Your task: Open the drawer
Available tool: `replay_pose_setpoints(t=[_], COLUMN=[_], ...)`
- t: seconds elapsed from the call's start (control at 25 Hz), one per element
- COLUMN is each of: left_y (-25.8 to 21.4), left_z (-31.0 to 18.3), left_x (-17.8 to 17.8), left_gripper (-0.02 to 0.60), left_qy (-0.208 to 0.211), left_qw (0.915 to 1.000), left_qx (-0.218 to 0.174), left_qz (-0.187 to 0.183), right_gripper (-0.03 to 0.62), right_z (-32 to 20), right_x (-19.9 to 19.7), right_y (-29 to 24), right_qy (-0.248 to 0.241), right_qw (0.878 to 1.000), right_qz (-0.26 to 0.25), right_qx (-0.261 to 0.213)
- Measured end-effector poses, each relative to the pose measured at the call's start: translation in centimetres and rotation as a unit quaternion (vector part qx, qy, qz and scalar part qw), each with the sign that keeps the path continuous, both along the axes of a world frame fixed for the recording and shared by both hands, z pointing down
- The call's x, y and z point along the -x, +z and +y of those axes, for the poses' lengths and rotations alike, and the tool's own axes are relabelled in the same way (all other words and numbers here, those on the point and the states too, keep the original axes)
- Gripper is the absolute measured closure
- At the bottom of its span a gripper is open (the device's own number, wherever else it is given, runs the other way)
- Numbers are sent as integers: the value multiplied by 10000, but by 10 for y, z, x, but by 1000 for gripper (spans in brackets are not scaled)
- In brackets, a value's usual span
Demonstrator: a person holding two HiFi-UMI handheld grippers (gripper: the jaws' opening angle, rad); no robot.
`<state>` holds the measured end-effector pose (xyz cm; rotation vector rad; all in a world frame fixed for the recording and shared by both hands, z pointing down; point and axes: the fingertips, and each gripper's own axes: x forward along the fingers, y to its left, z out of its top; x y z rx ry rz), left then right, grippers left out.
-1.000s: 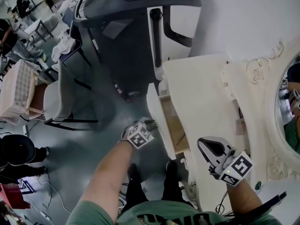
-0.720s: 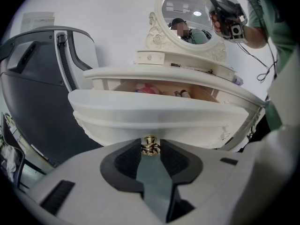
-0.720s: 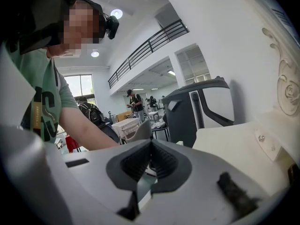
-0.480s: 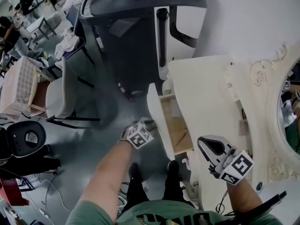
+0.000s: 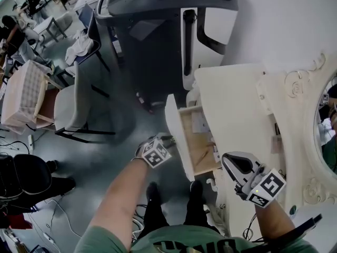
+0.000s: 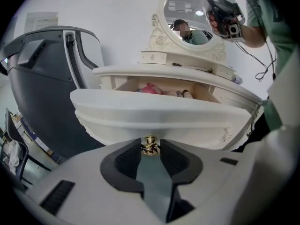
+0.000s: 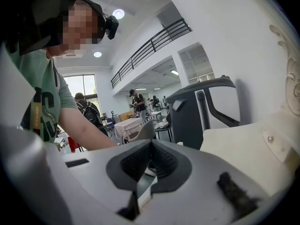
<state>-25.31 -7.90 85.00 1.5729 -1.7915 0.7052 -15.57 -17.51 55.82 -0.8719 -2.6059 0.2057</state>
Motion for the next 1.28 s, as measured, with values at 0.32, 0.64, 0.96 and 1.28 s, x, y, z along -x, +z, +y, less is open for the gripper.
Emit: replay_pose_setpoints(t=[0.32,0.64,0.96,1.28], left_y=[0,-2,-4,-5], left_z=[16,31,47,54], left_x=[1,3,3,4], left_gripper=[449,449,449,449], left_qy=[-83,-139,-151,-209], left_qw=[10000,9999,9999,9998], left_qx=[14,26,42,12], left_qz=[-14,-28,-38,-40], right_gripper=[583,583,583,583], right_z=[12,26,38,50], right_x=[1,4,5,9], right_y=[1,-1,-3,-3], right_qy=[-75,-147,-196,-275], right_qw=[10000,9999,9998,9996], right_qz=[-1,2,19,8], right_qx=[-6,7,-9,8])
